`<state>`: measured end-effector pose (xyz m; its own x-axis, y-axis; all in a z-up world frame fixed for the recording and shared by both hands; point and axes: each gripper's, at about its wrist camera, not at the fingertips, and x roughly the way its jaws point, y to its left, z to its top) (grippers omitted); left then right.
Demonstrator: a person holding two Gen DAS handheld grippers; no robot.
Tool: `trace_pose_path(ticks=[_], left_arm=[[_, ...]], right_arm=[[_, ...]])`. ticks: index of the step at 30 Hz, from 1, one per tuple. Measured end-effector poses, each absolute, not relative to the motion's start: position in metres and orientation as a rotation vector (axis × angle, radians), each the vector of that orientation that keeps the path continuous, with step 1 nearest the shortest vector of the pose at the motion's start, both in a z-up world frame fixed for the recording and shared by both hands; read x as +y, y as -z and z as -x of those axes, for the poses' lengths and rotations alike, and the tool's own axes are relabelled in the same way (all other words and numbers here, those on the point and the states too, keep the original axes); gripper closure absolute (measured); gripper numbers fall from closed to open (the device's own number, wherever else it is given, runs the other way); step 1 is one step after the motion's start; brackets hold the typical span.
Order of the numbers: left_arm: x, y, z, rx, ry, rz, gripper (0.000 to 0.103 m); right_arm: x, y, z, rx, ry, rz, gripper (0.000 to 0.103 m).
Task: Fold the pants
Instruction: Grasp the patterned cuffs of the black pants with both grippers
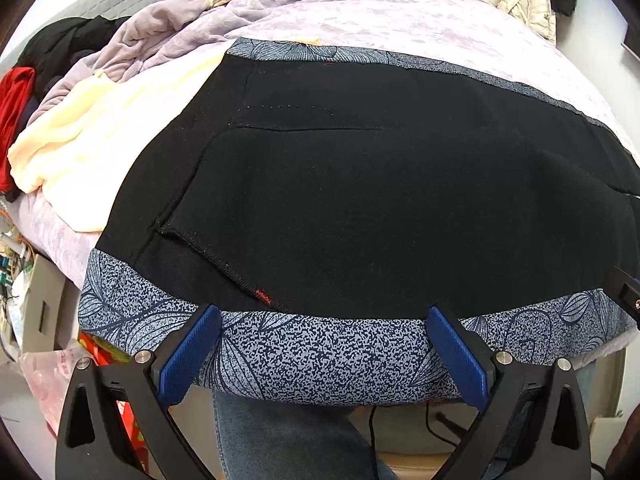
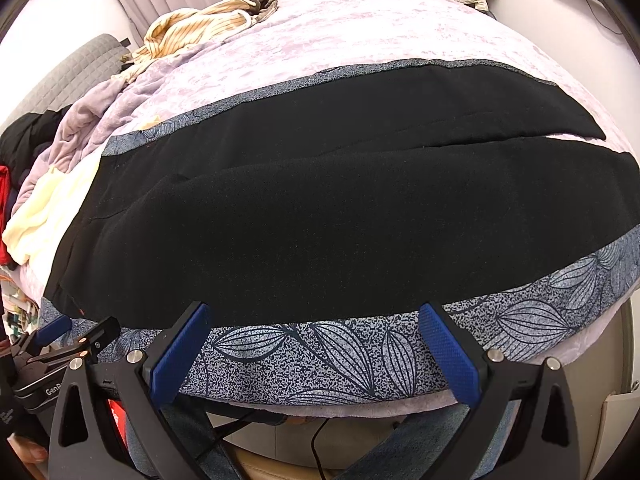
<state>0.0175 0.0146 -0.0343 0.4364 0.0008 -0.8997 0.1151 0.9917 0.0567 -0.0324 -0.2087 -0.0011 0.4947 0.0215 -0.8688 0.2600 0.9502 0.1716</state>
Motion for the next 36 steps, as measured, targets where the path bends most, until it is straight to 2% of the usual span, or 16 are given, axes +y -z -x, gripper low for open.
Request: trace_pose_path(ticks=[36], left_arm=[[0.0156, 0.0336, -0.014, 1.112, 0.068, -0.108, 0.0]], right_arm=[[-0.2038, 0.0046, 0.0361, 1.067, 0.151, -0.3, 0.0]])
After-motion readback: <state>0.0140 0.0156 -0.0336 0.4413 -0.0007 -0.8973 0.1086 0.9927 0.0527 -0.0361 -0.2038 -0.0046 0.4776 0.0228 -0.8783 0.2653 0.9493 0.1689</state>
